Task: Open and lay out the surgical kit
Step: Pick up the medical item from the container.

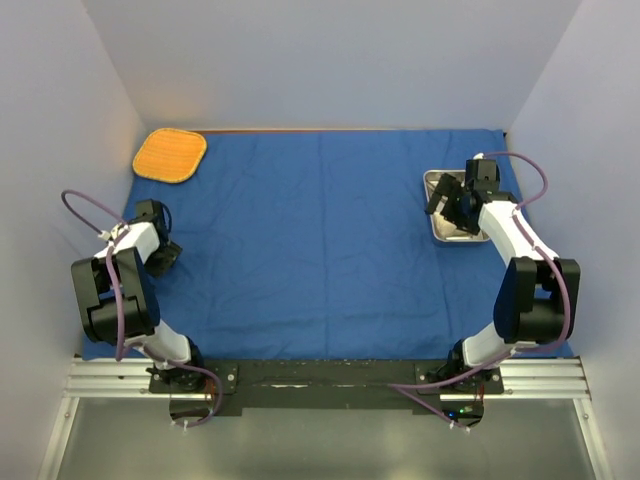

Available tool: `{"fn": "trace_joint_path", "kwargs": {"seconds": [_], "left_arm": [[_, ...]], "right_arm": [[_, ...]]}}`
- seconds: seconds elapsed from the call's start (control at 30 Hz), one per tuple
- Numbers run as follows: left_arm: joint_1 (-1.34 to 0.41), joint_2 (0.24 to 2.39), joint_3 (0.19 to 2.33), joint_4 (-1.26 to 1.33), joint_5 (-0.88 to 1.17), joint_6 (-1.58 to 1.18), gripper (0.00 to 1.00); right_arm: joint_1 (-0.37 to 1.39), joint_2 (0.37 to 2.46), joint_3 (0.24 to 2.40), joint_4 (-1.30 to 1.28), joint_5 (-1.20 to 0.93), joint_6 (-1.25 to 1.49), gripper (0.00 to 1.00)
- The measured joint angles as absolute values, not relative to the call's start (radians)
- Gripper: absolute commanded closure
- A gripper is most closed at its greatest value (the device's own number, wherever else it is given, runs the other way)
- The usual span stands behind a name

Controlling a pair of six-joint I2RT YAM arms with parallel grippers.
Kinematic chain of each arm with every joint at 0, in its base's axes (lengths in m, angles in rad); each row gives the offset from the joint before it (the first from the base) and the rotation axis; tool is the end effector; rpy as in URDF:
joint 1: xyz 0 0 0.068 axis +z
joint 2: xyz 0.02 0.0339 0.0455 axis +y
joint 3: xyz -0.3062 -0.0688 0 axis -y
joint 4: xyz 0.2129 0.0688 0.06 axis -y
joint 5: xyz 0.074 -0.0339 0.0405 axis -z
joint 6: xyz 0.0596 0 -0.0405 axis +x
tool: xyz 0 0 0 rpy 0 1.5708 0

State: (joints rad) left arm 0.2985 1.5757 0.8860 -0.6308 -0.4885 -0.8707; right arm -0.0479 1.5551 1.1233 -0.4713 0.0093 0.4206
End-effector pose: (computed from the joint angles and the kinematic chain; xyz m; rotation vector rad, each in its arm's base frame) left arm 0.2358 0.1018 0.2078 -1.5691 2.2169 0.5527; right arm 0.3160 -0.0157 0.2801 0.5795 2.4111 0.1480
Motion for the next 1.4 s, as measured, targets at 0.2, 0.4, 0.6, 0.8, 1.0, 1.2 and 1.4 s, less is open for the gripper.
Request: {"fn": "trace_joint_path", "kwargs": {"seconds": [0.2,0.4,0.6,0.8,1.0,1.2,1.4], "left_arm": [[0.337,1.577,0.866,-0.603,-0.455,-0.87,0.03],[0.379,1.531,0.822,-0.579,-0.423,-0.869,0.02],[0.364,1.452,0.825,-0.648,-0.45,-0.826,0.0],[0.213,1.433,0.967,-0.673,-0.485,-0.767,0.0],[0.059,1.444,1.078,-0.647,-0.484,-0.694,0.0],[-0.009,1.47,1.121,-0.613,-0.449,-0.628,0.0],[-0.067,1.488,1.166,-0.566,-0.34,-0.546,0.0]], "right_arm": [[-0.062,1.59,1.126,-0.451,0.067,0.448,0.02],[-0.137,1.597,1.125,-0.411,0.117,0.523,0.07],[-0.187,1.657,1.125,-0.366,0.147,0.6,0.21],[-0.189,1.74,1.137,-0.346,0.149,0.656,0.39],[-0.197,1.798,1.139,-0.326,0.144,0.709,0.63],[-0.199,1.797,1.14,-0.306,0.141,0.732,0.83],[-0.186,1.743,1.144,-0.33,0.138,0.676,0.91]]}}
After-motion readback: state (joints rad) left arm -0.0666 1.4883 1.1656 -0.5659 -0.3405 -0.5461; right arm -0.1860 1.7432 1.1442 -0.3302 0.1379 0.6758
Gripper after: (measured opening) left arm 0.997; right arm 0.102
